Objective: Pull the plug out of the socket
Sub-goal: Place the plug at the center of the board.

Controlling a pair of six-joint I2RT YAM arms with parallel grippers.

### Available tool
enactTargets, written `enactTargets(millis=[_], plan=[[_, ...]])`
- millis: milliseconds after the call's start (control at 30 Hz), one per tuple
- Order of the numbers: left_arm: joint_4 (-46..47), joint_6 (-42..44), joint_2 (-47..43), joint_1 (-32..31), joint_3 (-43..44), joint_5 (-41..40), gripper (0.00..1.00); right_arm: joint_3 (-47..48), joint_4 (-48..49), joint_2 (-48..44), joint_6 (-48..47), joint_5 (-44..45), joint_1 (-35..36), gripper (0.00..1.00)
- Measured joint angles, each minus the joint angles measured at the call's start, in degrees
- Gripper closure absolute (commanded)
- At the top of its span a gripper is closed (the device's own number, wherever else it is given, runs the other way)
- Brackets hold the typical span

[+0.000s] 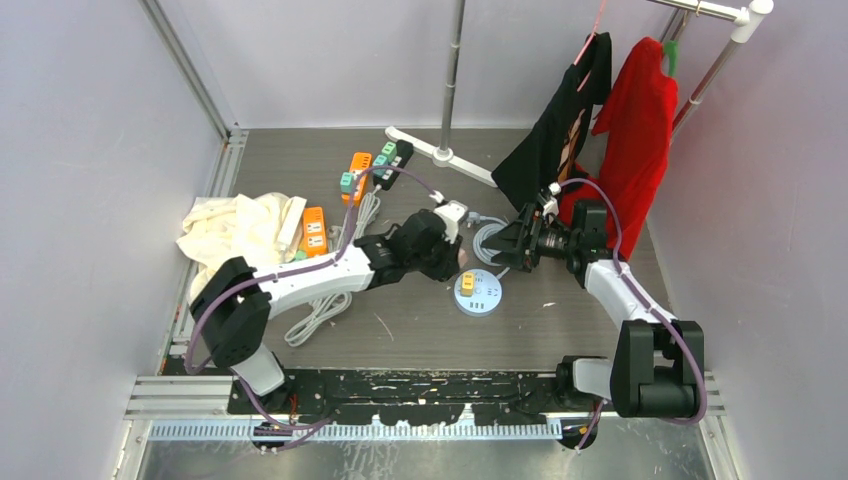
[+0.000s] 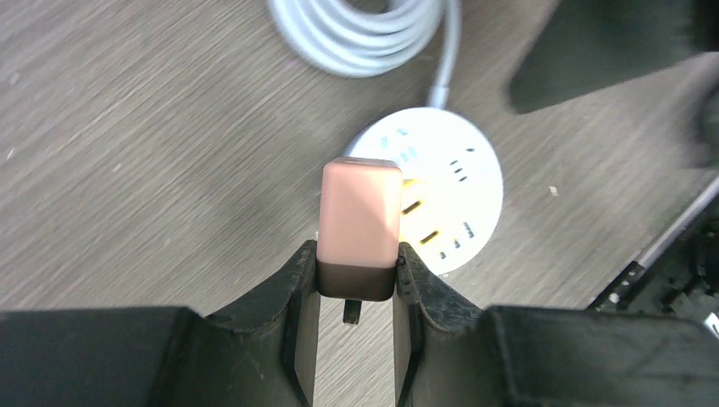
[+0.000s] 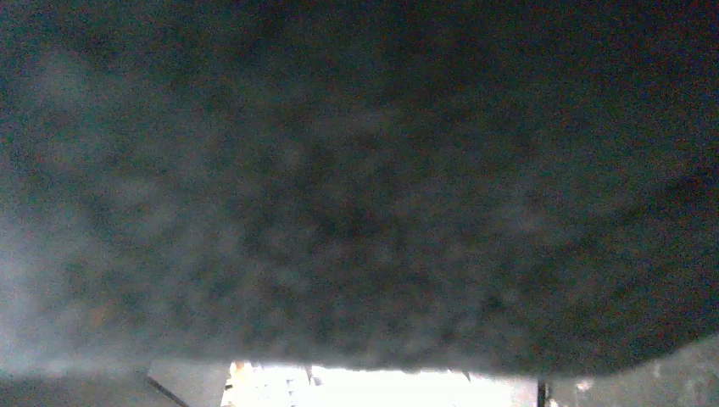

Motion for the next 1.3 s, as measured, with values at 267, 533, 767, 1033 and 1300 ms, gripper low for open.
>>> enactTargets(millis=[267, 533, 767, 1033, 1300], plan=[[-0.94, -4.55, -5.75, 7.61, -8.31, -1.05, 1.00, 0.00, -1.51, -0.76, -4.24, 0.17, 0.00, 0.09], [-9.46, -7.91, -8.26, 12.81, -9.25, -8.39, 1.00, 0.00, -3.54, -0.76, -6.67, 0.83, -0.02, 0.09], [-19.02, -8.50, -12.22, 13.44, -9.25, -21.14, 1.00, 0.00, -4.48, -0.76, -7.91, 1.05, -0.02, 0.09], [-22.01, -6.75, -15.96, 20.35, -9.25, -24.70, 1.00, 0.00, -4.52, -0.76, -8.76, 1.33, -0.02, 0.09], [-23.15, -4.79, -14.91, 30.21, -7.69, -22.27, 1.00, -0.04, -4.55, -0.76, -9.16, 1.53, -0.13, 0.09]])
